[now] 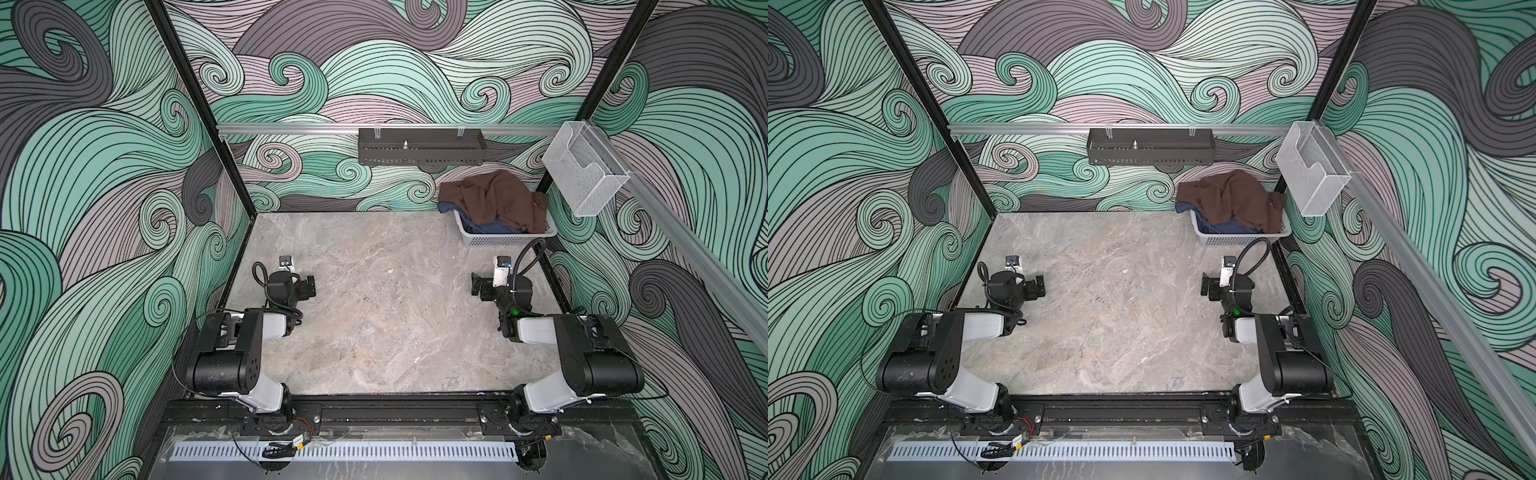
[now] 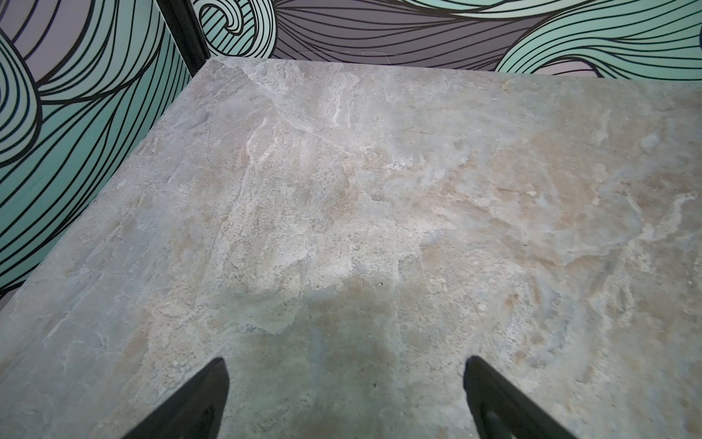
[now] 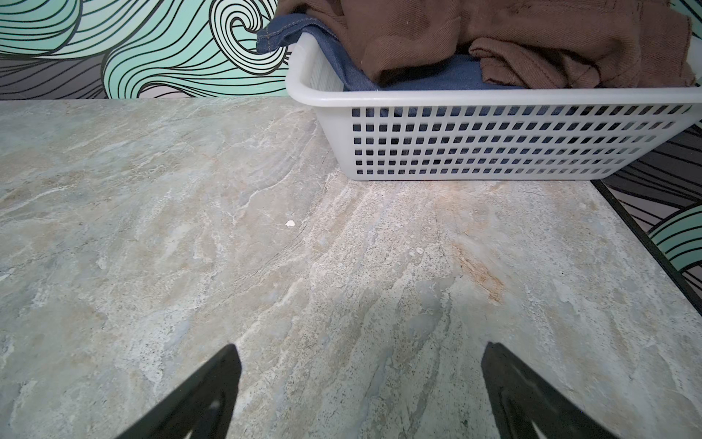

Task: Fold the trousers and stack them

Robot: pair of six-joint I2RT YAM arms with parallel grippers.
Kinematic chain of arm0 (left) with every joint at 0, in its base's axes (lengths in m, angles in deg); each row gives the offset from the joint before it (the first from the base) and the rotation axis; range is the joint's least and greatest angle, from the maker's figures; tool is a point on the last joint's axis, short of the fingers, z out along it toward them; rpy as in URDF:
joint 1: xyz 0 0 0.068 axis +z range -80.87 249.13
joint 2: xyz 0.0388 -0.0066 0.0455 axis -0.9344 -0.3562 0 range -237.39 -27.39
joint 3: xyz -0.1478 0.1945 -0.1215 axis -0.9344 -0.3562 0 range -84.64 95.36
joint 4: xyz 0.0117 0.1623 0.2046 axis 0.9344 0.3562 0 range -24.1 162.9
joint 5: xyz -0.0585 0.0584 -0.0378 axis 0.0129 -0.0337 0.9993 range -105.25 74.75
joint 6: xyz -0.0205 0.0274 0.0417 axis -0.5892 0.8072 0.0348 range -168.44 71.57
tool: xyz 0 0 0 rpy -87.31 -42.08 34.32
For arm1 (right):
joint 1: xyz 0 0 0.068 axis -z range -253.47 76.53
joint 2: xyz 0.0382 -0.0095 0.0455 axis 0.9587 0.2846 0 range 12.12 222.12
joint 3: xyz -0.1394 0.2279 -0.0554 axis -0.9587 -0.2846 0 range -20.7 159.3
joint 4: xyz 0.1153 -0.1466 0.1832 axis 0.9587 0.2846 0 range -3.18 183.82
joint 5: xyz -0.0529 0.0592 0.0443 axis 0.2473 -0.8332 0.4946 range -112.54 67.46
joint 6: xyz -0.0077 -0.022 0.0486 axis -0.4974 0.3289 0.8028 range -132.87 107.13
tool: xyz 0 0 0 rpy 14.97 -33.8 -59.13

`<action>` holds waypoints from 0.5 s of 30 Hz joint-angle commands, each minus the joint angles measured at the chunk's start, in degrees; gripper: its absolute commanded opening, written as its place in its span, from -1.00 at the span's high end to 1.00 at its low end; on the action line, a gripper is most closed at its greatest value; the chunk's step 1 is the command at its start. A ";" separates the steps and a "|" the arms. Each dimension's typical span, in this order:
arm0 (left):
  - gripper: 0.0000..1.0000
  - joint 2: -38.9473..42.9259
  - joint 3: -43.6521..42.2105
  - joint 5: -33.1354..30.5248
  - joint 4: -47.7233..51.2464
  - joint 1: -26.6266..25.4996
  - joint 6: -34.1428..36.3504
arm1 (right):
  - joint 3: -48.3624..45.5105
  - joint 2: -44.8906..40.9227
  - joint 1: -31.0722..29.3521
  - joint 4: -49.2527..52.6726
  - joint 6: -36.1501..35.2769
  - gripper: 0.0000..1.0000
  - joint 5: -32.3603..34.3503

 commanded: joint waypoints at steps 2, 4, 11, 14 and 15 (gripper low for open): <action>-0.97 0.39 1.52 0.69 0.59 0.57 0.46 | 0.72 0.01 0.16 0.13 -0.57 -0.98 -0.41; -0.97 0.31 1.53 0.69 0.59 0.57 0.48 | 0.82 0.01 0.16 0.17 -0.54 -0.98 -0.45; -0.97 0.12 1.68 1.04 0.71 0.84 0.29 | 0.79 -0.03 0.24 0.21 -0.48 -0.98 -0.57; -0.97 0.18 1.70 1.13 0.82 0.86 0.29 | 0.69 -0.14 0.23 0.09 -0.48 -0.98 -0.56; -0.97 0.16 1.76 1.13 0.84 0.87 0.28 | 0.69 -0.08 0.25 0.07 -0.46 -0.98 -0.57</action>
